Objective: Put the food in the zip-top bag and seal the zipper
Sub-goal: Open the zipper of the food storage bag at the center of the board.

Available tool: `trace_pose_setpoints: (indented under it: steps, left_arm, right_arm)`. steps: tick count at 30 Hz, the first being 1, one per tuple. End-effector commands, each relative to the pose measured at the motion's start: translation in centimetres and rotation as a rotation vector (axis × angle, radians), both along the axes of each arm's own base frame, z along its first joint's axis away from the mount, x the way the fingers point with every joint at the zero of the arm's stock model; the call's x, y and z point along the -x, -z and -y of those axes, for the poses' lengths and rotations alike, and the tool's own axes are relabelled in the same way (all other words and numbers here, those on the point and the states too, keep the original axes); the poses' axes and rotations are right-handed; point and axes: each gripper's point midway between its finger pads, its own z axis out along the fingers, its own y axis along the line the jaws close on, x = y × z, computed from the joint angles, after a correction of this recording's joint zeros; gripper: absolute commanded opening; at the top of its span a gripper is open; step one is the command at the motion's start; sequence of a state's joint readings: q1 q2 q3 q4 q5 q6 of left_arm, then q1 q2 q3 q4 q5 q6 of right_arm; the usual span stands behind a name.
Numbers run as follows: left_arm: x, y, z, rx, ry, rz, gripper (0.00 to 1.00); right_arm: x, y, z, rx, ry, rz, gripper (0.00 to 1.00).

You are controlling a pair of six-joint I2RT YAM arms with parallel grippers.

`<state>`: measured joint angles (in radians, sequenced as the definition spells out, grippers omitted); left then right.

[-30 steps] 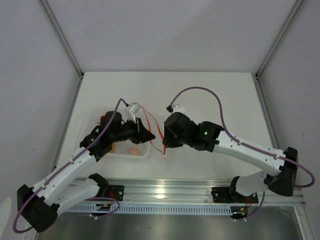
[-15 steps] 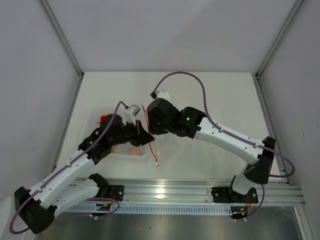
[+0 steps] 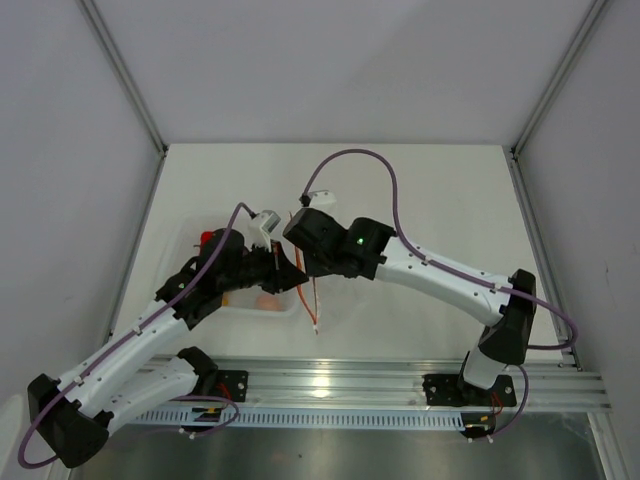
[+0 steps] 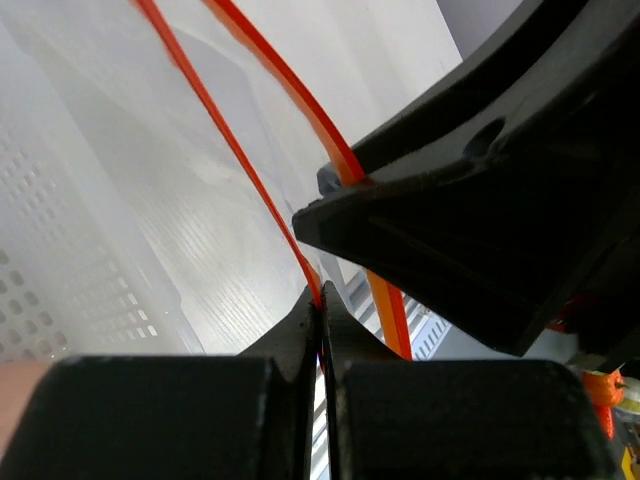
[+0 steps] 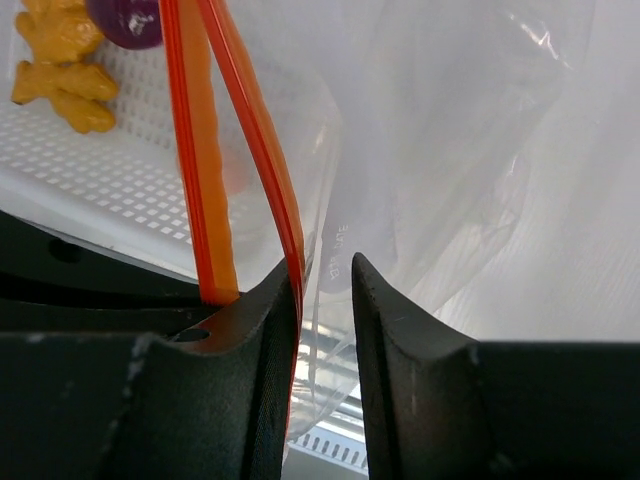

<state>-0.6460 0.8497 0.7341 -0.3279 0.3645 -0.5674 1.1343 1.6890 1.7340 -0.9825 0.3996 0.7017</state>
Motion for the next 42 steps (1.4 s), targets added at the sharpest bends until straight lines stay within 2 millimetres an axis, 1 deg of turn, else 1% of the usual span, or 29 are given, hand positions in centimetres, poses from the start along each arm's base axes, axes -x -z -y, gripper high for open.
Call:
trace_pose_setpoints:
  steps: [1, 3, 4, 5, 6, 8, 9, 12, 13, 15, 16, 18, 19, 22, 23, 26, 28, 29, 31, 32, 33, 34, 35, 36, 37, 39, 41, 42]
  left_arm:
    - [-0.5, -2.6, 0.3, 0.043, -0.013, 0.053, 0.01]
    - [-0.4, -2.7, 0.5, 0.055, -0.012, 0.046, 0.01]
    - [-0.4, -2.9, 0.6, 0.062, -0.012, 0.05, 0.01]
    - [-0.5, -2.9, 0.6, 0.064, -0.012, 0.046, 0.01]
    - [-0.4, -3.0, 0.6, 0.064, -0.011, 0.049, 0.01]
    - [-0.4, -3.1, 0.4, 0.055, -0.011, 0.052, 0.01]
    - [-0.5, -3.0, 0.3, 0.047, -0.019, 0.056, 0.01]
    - [-0.8, -2.0, -0.4, -0.001, -0.043, 0.059, 0.01]
    - [-0.9, -1.6, -0.5, -0.018, -0.043, 0.062, 0.01]
    - [-1.1, -0.9, -0.6, -0.037, -0.044, 0.058, 0.01]
    - [-1.1, -0.3, -0.6, -0.05, -0.042, 0.05, 0.01]
    - [-1.3, 0.4, -0.6, -0.058, -0.044, 0.042, 0.01]
    - [-1.2, 0.5, -0.5, -0.059, -0.04, 0.038, 0.01]
    - [-1.1, 0.6, -0.1, -0.048, -0.017, 0.03, 0.01]
    - [-1.1, 0.7, 0.1, -0.048, -0.011, 0.029, 0.01]
    - [-1.0, 0.1, 0.7, -0.025, 0.026, 0.041, 0.01]
    - [-1.0, 0.0, 1.1, -0.018, 0.05, 0.039, 0.01]
    - [-0.7, -0.6, 1.6, -0.001, 0.083, 0.042, 0.01]
    - [-0.8, -0.8, 2.3, 0.022, 0.112, 0.044, 0.01]
    - [-0.3, -1.0, 2.7, 0.042, 0.146, 0.037, 0.03]
    - [-0.3, -1.4, 3.2, 0.063, 0.162, 0.044, 0.09]
    - [0.1, -1.7, 3.5, 0.084, 0.194, 0.043, 0.13]
    - [0.3, -1.7, 3.7, 0.096, 0.213, 0.042, 0.16]
    - [0.4, -2.1, 3.9, 0.109, 0.227, 0.053, 0.21]
    - [0.6, -2.4, 3.9, 0.118, 0.236, 0.058, 0.23]
    - [0.7, -2.8, 3.8, 0.122, 0.24, 0.079, 0.35]
    - [0.6, -2.8, 3.3, 0.104, 0.216, 0.1, 0.47]
    - [0.7, -3.6, 3.0, 0.113, 0.211, 0.134, 0.57]
  right_arm:
    - [0.2, 1.1, 0.9, 0.076, 0.075, 0.019, 0.31]
    - [0.5, 2.2, 0.9, 0.097, 0.084, 0.006, 0.31]
    - [0.5, 2.9, 0.9, 0.114, 0.09, 0.0, 0.29]
    - [0.5, 3.2, 1.1, 0.123, 0.102, -0.002, 0.26]
    - [0.3, 3.6, 1.7, 0.141, 0.129, 0.005, 0.14]
    - [0.2, 3.3, 2.1, 0.141, 0.138, 0.015, 0.0]
    - [0.1, 3.3, 2.6, 0.147, 0.15, 0.016, 0.0]
    - [0.1, 1.6, 4.3, 0.141, 0.175, 0.036, 0.0]
    - [0.2, 0.3, 5.1, 0.12, 0.183, 0.051, 0.0]
    - [0.0, -0.9, 6.8, 0.117, 0.213, 0.064, 0.0]
    - [0.1, -2.1, 7.8, 0.093, 0.223, 0.076, 0.0]
    - [-0.1, -3.1, 9.9, 0.095, 0.259, 0.086, 0.0]
    - [0.2, -3.8, 11.1, 0.09, 0.27, 0.094, 0.0]
    - [0.2, -4.5, 13.0, 0.091, 0.303, 0.103, 0.0]
    - [0.4, -5.1, 13.8, 0.085, 0.31, 0.111, 0.0]
    - [0.7, -5.8, 15.2, 0.077, 0.331, 0.121, 0.0]
    - [0.8, -5.6, 15.8, 0.078, 0.342, 0.117, 0.0]
    - [0.8, -5.6, 15.8, 0.068, 0.339, 0.113, 0.0]
    - [1.0, -4.7, 14.7, 0.04, 0.312, 0.087, 0.0]
    - [1.0, -4.3, 14.3, 0.034, 0.304, 0.079, 0.0]
    - [0.9, -3.5, 13.5, 0.02, 0.291, 0.064, 0.0]
    - [0.8, -3.2, 13.1, 0.014, 0.287, 0.059, 0.0]
    - [0.7, -2.5, 12.6, 0.02, 0.282, 0.048, 0.0]
    - [0.6, -2.1, 12.0, 0.012, 0.275, 0.038, 0.0]
    - [0.4, -1.8, 11.6, 0.022, 0.267, 0.036, 0.0]
    - [-0.1, -1.0, 11.0, 0.044, 0.269, 0.023, 0.0]
    - [-0.8, -0.5, 11.2, 0.052, 0.296, 0.007, 0.0]
    - [-1.0, -0.2, 11.1, 0.049, 0.296, -0.009, 0.0]
